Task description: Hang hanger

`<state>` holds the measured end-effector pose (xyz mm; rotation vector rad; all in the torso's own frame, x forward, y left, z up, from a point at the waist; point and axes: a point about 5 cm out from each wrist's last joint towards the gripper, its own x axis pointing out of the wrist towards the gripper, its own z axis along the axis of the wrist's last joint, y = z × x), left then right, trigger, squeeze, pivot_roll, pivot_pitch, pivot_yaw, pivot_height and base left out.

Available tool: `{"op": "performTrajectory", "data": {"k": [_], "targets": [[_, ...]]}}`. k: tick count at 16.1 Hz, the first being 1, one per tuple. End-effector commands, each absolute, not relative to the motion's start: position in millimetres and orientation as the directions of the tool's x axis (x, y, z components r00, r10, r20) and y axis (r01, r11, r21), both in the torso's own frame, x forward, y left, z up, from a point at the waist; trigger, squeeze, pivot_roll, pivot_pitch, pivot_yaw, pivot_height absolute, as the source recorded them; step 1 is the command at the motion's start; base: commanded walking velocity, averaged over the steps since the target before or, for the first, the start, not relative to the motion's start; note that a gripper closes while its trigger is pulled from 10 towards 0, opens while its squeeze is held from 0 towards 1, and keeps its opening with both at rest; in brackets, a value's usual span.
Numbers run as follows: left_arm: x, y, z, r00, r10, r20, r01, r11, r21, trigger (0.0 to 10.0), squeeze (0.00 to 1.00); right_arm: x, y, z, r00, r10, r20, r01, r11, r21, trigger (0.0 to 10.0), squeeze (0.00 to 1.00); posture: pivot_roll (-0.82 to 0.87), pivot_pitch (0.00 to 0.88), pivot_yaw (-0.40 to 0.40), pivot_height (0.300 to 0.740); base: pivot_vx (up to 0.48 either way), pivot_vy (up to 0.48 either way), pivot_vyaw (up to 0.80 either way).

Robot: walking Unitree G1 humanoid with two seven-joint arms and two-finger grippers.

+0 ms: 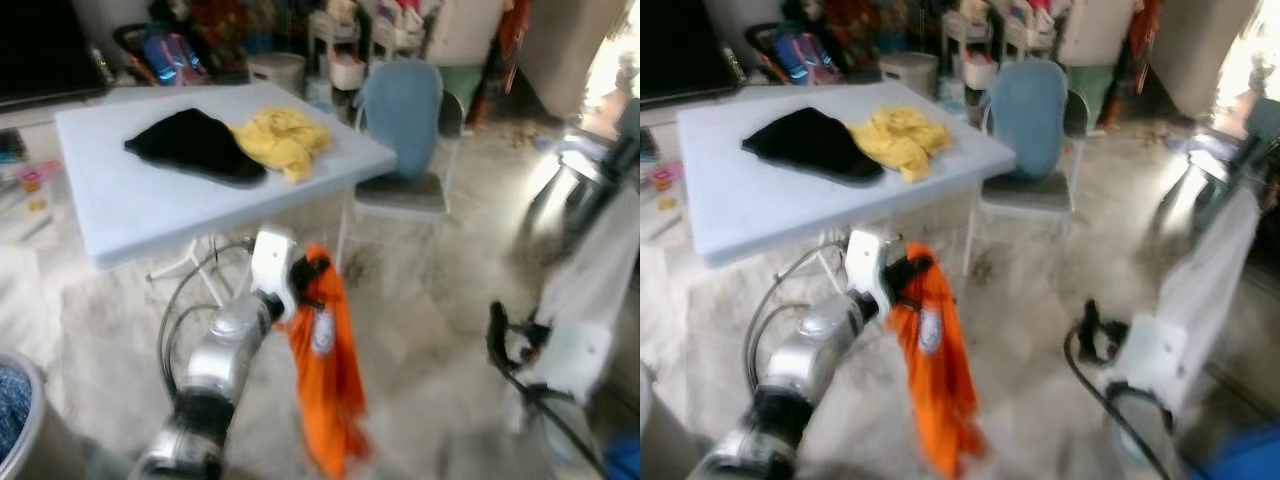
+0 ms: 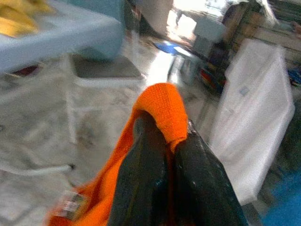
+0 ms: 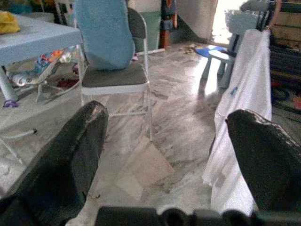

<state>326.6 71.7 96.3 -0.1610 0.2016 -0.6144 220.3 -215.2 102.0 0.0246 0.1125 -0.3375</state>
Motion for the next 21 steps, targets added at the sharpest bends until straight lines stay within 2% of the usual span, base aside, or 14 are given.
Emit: {"op": "performTrajectory", "data": {"k": [1,6,10,16,21], "targets": [[332.8,74.6,107.9,0.806,-0.582,-0.109,0.559,0.809,-0.185,10.0,0.00,222.5,-213.2,106.3,0.940,-0.326,-0.100,0.328,0.944,0.011,10.0,0.00,-0.01,0.000,-0.041,0.740,0.000,0.480,-0.65],[333.9,76.2,103.9,0.807,-0.574,-0.140,0.550,0.817,-0.176,10.0,0.00,223.4,-212.9,105.9,0.940,-0.325,-0.102,0.328,0.945,0.011,10.0,0.00,-0.01,0.000,-0.042,0.740,0.000,0.480,-0.77],[328.6,74.6,98.5,0.722,-0.673,-0.159,0.651,0.739,-0.173,10.0,0.00,223.2,-212.9,105.2,0.939,-0.327,-0.105,0.330,0.944,0.010,10.0,0.00,-0.01,0.000,-0.048,0.740,0.000,0.000,-0.54],[332.3,75.3,99.7,0.700,-0.698,-0.151,0.681,0.716,-0.154,10.0,0.00,225.0,-210.8,103.7,0.939,-0.325,-0.111,0.328,0.944,0.010,10.0,0.00,-0.01,0.000,-0.042,0.740,0.042,0.000,-0.76],[335.2,79.4,94.8,0.709,-0.682,-0.177,0.670,0.731,-0.132,10.0,0.00,226.5,-213.4,102.1,0.936,-0.333,-0.111,0.336,0.942,0.008,10.0,0.00,-0.01,0.000,-0.037,0.740,0.049,0.000,-0.76]]}}
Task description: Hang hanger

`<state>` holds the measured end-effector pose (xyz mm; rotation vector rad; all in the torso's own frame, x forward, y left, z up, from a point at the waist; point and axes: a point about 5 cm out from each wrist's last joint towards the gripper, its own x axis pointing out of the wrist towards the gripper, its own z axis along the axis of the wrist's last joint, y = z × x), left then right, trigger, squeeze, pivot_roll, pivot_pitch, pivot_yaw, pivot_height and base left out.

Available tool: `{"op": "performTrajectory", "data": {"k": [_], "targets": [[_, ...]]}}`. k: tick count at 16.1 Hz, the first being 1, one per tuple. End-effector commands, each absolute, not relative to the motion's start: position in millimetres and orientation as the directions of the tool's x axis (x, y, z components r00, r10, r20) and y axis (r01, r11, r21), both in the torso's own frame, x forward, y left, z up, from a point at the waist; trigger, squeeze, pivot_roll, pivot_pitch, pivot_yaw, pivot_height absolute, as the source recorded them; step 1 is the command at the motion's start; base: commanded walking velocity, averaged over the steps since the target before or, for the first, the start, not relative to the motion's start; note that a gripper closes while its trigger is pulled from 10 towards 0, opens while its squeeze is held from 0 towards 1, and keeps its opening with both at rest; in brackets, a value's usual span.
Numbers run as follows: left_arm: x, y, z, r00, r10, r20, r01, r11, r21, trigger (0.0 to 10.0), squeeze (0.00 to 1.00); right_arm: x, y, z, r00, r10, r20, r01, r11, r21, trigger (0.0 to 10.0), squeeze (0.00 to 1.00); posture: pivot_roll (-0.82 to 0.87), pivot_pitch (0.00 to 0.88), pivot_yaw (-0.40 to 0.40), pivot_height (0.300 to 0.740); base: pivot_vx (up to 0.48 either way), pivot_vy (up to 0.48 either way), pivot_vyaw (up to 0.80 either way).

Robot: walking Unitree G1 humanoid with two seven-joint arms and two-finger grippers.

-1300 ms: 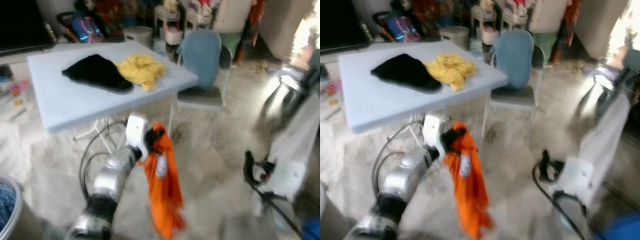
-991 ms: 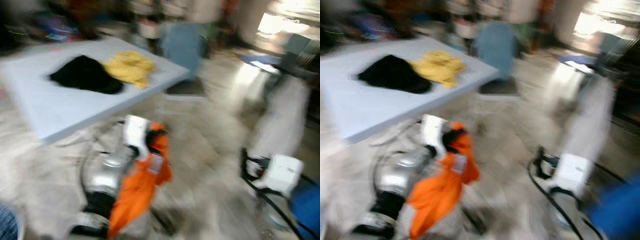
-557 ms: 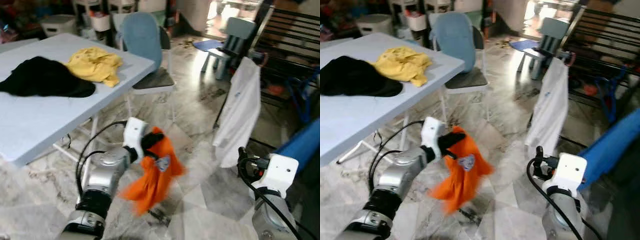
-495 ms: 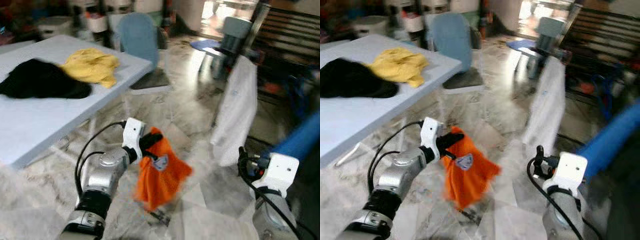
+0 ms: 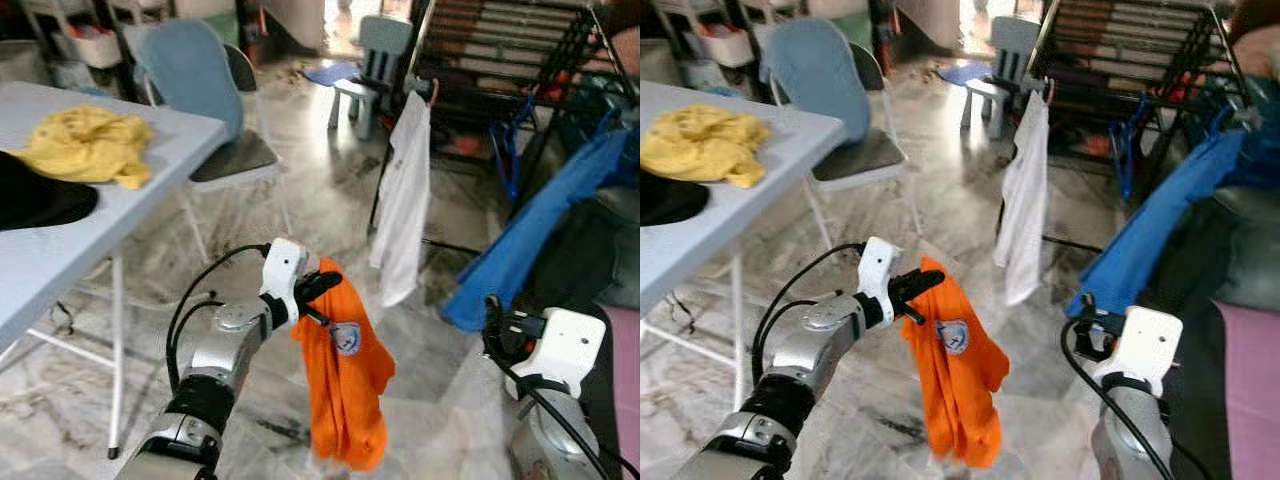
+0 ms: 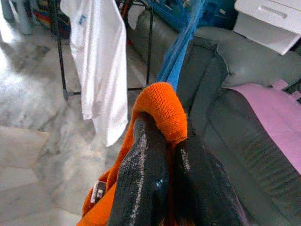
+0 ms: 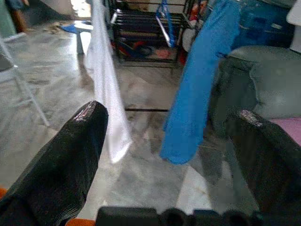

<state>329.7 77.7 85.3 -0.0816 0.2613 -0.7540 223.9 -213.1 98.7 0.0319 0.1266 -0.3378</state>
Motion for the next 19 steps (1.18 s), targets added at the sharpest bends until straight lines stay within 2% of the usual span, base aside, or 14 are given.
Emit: {"op": "performTrajectory", "data": {"k": [1,4,6,9,16,19], "targets": [[336.1,80.4,93.6,0.713,-0.676,-0.185,0.666,0.736,-0.124,10.0,0.00,226.9,-213.9,101.9,0.936,-0.334,-0.110,0.336,0.942,0.007,10.0,0.00,-0.01,0.000,-0.036,0.740,0.259,0.000,-0.50],[338.1,81.3,92.4,0.721,-0.666,-0.189,0.656,0.745,-0.120,10.0,0.00,226.9,-215.2,101.4,0.936,-0.335,-0.111,0.337,0.942,0.002,10.0,0.00,-0.01,0.000,-0.038,0.740,0.273,0.000,-0.31],[339.4,81.7,92.1,0.723,-0.663,-0.192,0.652,0.748,-0.123,10.0,0.00,227.5,-215.8,101.4,0.936,-0.335,-0.113,0.337,0.942,-0.001,10.0,0.00,-0.01,0.000,-0.039,0.740,0.262,0.401,-0.20],[341.0,82.5,93.5,0.717,-0.670,-0.193,0.661,0.741,-0.115,10.0,0.00,227.9,-214.0,100.3,0.936,-0.333,-0.117,0.335,0.942,-0.002,10.0,0.00,-0.01,0.000,-0.037,0.740,0.244,0.414,-0.71],[338.7,77.0,93.2,0.694,-0.693,-0.196,0.690,0.718,-0.094,10.0,0.00,227.9,-211.5,98.6,0.934,-0.336,-0.120,0.338,0.941,0.004,10.0,0.00,-0.01,0.000,-0.032,0.740,0.000,0.439,-0.77],[340.0,77.7,95.1,0.702,-0.687,-0.189,0.690,0.721,-0.061,10.0,0.00,226.9,-211.8,96.5,0.933,-0.337,-0.124,0.340,0.941,0.001,10.0,0.00,0.00,0.000,-0.029,0.740,0.000,0.000,0.00]]}}
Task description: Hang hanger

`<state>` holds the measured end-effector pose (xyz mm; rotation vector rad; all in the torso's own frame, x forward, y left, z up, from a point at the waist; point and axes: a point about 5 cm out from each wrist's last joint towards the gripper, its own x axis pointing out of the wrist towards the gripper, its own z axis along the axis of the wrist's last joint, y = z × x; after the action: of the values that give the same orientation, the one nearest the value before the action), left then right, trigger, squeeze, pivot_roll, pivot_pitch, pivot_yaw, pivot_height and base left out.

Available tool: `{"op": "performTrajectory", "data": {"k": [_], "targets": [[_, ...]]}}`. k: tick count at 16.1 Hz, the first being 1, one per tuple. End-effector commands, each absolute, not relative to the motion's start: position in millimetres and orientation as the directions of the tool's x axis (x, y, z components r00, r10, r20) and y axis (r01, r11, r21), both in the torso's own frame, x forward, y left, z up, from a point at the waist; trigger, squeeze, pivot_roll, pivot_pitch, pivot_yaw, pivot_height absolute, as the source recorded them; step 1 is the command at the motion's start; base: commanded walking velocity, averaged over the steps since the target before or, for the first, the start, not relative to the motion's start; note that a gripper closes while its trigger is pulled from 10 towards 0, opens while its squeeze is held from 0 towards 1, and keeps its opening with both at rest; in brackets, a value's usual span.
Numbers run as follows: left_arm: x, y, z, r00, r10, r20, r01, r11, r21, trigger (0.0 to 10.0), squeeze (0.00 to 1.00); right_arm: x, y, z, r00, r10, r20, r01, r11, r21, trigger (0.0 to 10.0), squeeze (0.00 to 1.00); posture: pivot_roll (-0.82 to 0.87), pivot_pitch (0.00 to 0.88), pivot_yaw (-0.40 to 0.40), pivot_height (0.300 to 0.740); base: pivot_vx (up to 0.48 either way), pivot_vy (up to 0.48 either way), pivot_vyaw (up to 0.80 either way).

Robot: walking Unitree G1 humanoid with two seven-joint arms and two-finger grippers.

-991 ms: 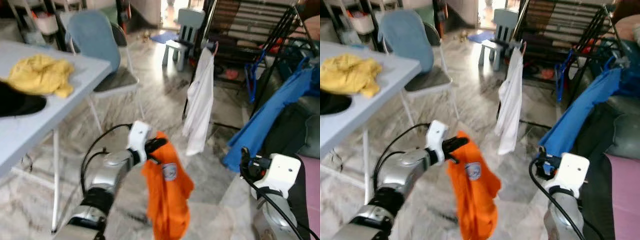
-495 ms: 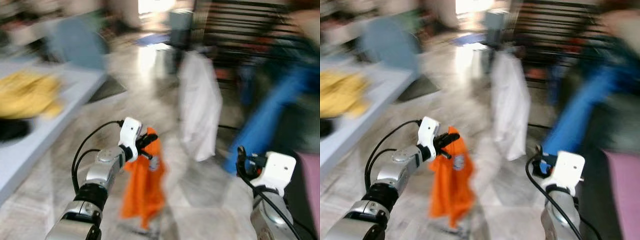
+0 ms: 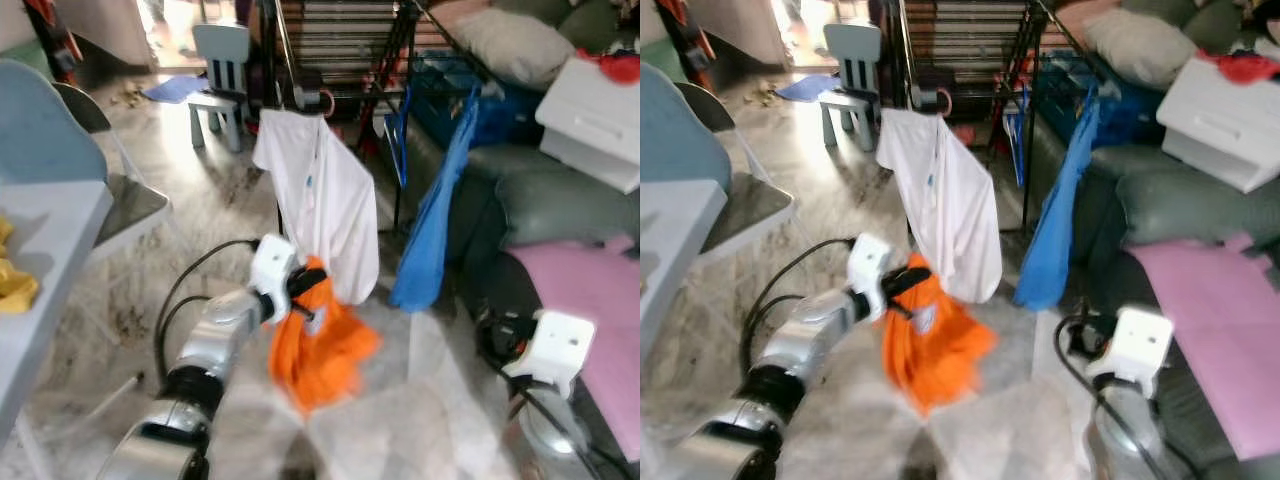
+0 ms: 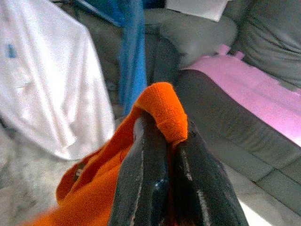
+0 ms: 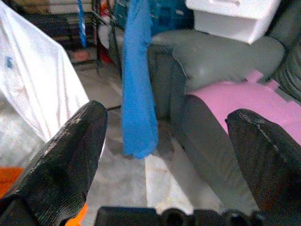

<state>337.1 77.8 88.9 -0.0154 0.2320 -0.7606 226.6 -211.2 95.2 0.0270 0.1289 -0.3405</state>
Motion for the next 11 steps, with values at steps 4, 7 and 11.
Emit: {"op": "performTrajectory", "data": {"k": [4,7,11], "targets": [[344.4,83.0,94.2,0.721,-0.659,-0.213,0.673,0.739,-0.009,10.0,0.00,226.4,-212.0,93.0,0.933,-0.333,-0.137,0.336,0.942,-0.006,10.0,0.00,0.00,0.000,-0.025,0.740,0.000,0.000,0.00],[344.4,90.5,87.1,0.748,-0.621,-0.236,0.639,0.770,-0.002,10.0,0.00,226.1,-212.3,91.1,0.935,-0.324,-0.146,0.326,0.945,-0.014,10.0,0.00,-0.01,0.000,-0.023,0.740,0.000,0.000,0.00],[345.3,91.9,86.1,0.762,-0.603,-0.235,0.623,0.782,0.010,10.0,0.00,225.9,-210.9,88.6,0.937,-0.314,-0.156,0.314,0.949,-0.022,10.0,0.00,-0.01,0.000,-0.024,0.740,0.000,0.000,0.00]]}}
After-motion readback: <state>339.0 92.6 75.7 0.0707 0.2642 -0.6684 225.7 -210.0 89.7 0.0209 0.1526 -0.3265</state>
